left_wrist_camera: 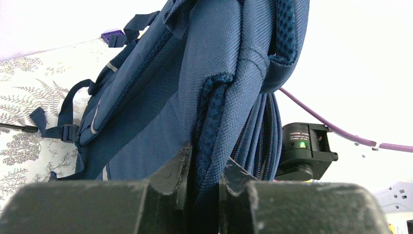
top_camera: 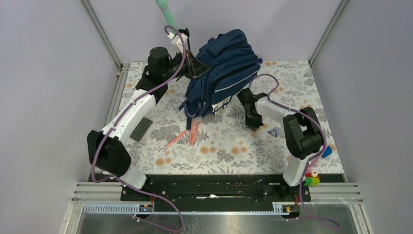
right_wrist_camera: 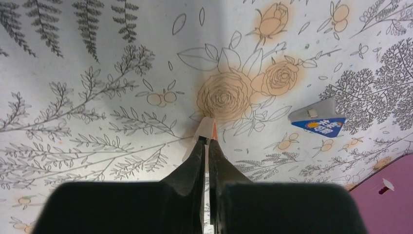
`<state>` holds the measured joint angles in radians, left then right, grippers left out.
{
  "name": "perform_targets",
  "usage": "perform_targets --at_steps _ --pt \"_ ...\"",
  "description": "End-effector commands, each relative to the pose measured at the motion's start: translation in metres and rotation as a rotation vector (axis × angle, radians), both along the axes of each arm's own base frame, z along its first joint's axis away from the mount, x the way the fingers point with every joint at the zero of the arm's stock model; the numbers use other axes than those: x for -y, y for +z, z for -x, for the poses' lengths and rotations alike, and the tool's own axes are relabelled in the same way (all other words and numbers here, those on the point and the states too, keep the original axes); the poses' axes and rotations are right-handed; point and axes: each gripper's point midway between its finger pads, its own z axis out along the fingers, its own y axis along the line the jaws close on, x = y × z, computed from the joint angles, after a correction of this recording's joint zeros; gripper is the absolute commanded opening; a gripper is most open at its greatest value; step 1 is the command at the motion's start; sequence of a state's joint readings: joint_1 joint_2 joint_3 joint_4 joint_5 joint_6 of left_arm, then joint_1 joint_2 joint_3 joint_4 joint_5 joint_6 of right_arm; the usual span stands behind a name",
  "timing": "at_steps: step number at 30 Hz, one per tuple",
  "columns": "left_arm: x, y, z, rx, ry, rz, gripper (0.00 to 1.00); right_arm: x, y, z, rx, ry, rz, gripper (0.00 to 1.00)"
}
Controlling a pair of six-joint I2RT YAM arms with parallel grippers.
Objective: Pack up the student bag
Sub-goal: Pick up the personal item from the center of the board.
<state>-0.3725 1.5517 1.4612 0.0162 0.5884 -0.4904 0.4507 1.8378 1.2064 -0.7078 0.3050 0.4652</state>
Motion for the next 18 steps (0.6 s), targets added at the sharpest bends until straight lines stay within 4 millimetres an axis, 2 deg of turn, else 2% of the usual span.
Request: perform_targets --at_steps 1,7,11,14,18 --pt "-0.013 0.11 0.032 0.316 -0.004 0.145 0.0 -0.001 0.014 0.013 0.026 -0.003 -0.036 0.0" --pt "-0.013 0.107 0.029 0.311 -0.001 0.138 0.0 0.008 0.049 0.026 0.13 0.014 -0.073 0.0" --pt "-0.013 0.102 0.028 0.301 0.003 0.127 0.0 0.006 0.071 0.034 0.189 0.012 -0.135 0.0" --pt "-0.014 0.092 0.027 0.287 0.007 0.116 0.0 0.003 0.116 0.034 0.307 0.017 -0.208 0.0" --pt "-0.016 0.076 0.029 0.276 0.007 0.104 0.0 -0.007 0.2 0.025 0.529 0.042 -0.342 0.0"
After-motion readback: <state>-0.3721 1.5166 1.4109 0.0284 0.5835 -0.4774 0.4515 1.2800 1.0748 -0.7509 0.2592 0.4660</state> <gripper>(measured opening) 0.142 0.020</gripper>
